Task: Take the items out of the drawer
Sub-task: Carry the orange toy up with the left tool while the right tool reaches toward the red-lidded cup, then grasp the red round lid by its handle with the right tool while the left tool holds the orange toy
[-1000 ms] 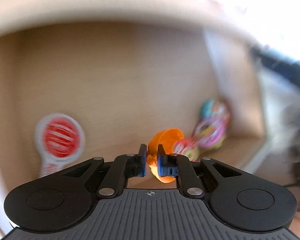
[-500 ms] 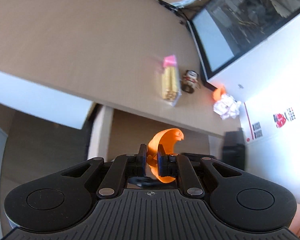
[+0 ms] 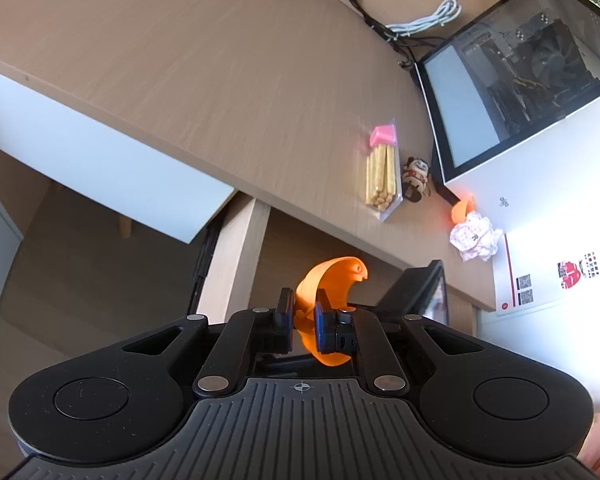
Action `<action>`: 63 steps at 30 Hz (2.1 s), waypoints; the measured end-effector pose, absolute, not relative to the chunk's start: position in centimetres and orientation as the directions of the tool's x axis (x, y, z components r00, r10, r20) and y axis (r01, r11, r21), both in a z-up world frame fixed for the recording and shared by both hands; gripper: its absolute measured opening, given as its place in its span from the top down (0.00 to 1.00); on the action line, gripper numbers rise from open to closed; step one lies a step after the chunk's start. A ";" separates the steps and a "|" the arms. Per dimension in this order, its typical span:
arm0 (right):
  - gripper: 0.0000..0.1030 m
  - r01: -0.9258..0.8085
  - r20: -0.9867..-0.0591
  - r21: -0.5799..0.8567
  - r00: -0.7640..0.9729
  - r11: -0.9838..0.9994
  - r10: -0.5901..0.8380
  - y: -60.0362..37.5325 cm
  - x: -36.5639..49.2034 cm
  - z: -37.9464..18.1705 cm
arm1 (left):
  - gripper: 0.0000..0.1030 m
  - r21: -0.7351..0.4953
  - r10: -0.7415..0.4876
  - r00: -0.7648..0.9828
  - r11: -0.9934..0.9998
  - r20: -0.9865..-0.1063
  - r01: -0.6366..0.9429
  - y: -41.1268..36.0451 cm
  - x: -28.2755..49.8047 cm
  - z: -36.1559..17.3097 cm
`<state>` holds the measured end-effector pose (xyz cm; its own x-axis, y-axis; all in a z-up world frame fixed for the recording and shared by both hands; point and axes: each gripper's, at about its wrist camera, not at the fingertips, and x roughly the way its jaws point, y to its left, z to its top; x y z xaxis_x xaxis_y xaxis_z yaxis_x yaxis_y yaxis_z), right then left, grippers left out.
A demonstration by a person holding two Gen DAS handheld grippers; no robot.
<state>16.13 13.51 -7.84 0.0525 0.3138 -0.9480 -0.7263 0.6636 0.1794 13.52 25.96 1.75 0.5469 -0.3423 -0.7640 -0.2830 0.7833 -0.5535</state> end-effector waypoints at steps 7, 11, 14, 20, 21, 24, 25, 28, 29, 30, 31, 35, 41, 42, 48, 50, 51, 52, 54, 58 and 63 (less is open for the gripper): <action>0.38 -0.756 -0.959 0.016 0.173 0.654 0.223 9.2 15.9 -6.6 | 0.88 -0.569 -0.384 0.528 0.784 -0.758 -0.248 24.8 14.5 1.0; 0.48 -0.685 -0.954 -0.081 0.265 0.724 0.143 5.5 17.4 -5.7 | 0.88 -0.571 -0.397 0.526 0.791 -0.752 -0.220 23.9 15.0 0.9; 0.47 -0.583 -0.939 0.094 0.217 0.807 0.266 2.9 18.1 -3.4 | 0.88 -0.568 -0.403 0.518 0.796 -0.754 -0.208 23.3 15.1 0.7; 0.39 -0.586 -0.903 0.281 0.107 0.760 0.417 5.5 16.5 -2.3 | 0.88 -0.554 -0.379 0.518 0.797 -0.767 -0.238 23.3 14.2 0.6; 0.39 -0.610 -0.907 0.271 0.098 0.744 0.410 6.6 16.1 -2.5 | 0.88 -0.550 -0.368 0.522 0.798 -0.770 -0.248 23.5 13.9 0.7; 0.39 -0.615 -0.918 0.279 0.055 0.738 0.393 9.0 15.9 -3.8 | 0.88 -0.524 -0.322 0.534 0.804 -0.782 -0.282 24.0 13.2 1.4; 0.39 -0.595 -0.919 0.293 0.041 0.748 0.393 9.4 16.2 -4.2 | 0.88 -0.512 -0.305 0.538 0.809 -0.786 -0.289 24.1 13.0 1.7; 0.39 -0.543 -0.917 0.323 0.025 0.775 0.399 10.3 17.1 -5.1 | 0.88 -0.457 -0.245 0.541 0.838 -0.804 -0.298 24.0 12.7 2.6; 0.39 -0.539 -0.918 0.320 0.025 0.779 0.395 10.5 17.3 -5.3 | 0.88 -0.432 -0.222 0.540 0.851 -0.812 -0.299 23.9 12.7 2.8; 0.39 -0.542 -0.921 0.318 0.019 0.778 0.390 10.7 17.5 -5.6 | 0.88 -0.409 -0.201 0.538 0.862 -0.818 -0.299 23.7 12.7 3.0; 0.40 -0.549 -0.925 0.313 0.010 0.775 0.381 10.9 17.7 -5.9 | 0.88 -0.387 -0.182 0.537 0.873 -0.824 -0.298 23.5 12.8 3.2; 0.46 -0.642 -0.940 0.235 0.040 0.730 0.339 11.9 18.1 -5.3 | 0.88 -0.349 -0.152 0.534 0.891 -0.832 -0.290 22.9 13.1 3.2; 0.48 -0.769 -0.948 0.168 0.046 0.616 0.315 10.8 16.4 -4.4 | 0.88 -0.375 -0.186 0.524 0.883 -0.831 -0.282 22.4 13.8 2.4; 0.51 -0.778 -0.948 0.157 0.054 0.608 0.314 10.3 16.5 -4.1 | 0.88 -0.379 -0.190 0.523 0.881 -0.831 -0.282 22.3 13.9 2.3; 0.62 -0.774 -0.939 -0.045 0.248 0.631 0.237 7.0 18.0 -2.3 | 0.88 -0.379 -0.201 0.510 0.885 -0.836 -0.272 21.3 14.6 1.9; 0.61 -0.754 -0.930 -0.021 0.255 0.657 0.263 6.1 18.8 -1.6 | 0.88 -0.378 -0.204 0.506 0.886 -0.838 -0.269 21.0 14.8 1.8; 0.58 -0.719 -0.931 0.013 0.245 0.695 0.270 5.7 19.4 -1.3 | 0.88 -0.376 -0.203 0.504 0.887 -0.840 -0.269 20.9 14.9 1.7; 0.54 -0.671 -0.935 0.055 0.225 0.739 0.274 5.4 20.1 -1.1 | 0.88 -0.373 -0.201 0.502 0.888 -0.841 -0.268 20.8 14.9 1.7; 0.40 -0.589 -0.934 0.152 0.178 0.794 0.311 4.8 20.9 -0.7 | 0.88 -0.365 -0.194 0.501 0.892 -0.844 -0.268 20.5 14.8 1.7; 0.39 -0.521 -0.928 0.207 0.164 0.828 0.335 4.0 21.3 -0.2 | 0.88 -0.354 -0.187 0.492 0.896 -0.850 -0.270 20.4 14.3 1.3; 0.39 -0.586 -0.940 0.164 0.150 0.794 0.305 4.6 20.7 -0.4 | 0.88 -0.342 -0.180 0.472 0.896 -0.863 -0.284 20.5 13.8 0.7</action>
<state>20.70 4.58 -0.44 0.1498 0.3051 -0.9405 -0.5860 0.7935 0.1641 13.77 20.47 0.70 0.4718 -0.1800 -0.8631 -0.2842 0.8956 -0.3422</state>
